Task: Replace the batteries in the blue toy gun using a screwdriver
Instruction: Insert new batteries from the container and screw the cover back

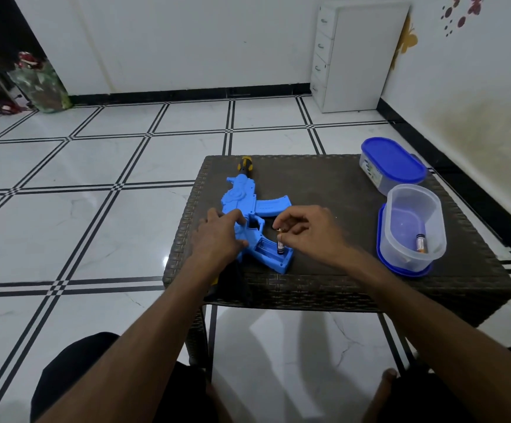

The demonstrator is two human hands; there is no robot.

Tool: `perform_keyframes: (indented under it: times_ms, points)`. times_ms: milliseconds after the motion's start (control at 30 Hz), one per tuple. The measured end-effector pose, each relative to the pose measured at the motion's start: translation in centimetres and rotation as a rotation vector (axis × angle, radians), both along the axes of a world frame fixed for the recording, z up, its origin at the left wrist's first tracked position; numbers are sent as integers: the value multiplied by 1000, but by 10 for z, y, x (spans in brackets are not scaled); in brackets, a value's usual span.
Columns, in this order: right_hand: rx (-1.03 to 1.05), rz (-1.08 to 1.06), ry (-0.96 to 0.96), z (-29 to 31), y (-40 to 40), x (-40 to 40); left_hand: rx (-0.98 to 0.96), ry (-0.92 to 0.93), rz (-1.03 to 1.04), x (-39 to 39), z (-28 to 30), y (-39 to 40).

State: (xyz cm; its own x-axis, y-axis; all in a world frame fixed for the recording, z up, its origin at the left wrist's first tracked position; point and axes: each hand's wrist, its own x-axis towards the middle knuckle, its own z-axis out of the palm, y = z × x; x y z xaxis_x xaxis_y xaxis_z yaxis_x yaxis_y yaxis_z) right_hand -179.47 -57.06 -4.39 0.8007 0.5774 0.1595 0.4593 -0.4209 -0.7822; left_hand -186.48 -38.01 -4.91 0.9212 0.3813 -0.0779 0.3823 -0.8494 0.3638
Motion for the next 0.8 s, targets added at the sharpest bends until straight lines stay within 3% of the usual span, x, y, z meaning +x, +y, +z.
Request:
perform_keyframes:
  times_ms: [533, 800]
  points:
    - [-144, 157, 9, -6, 12, 5, 2, 4, -1, 0, 1, 0]
    - [26, 88, 52, 2, 12, 7, 5, -5, 0, -1, -1, 1]
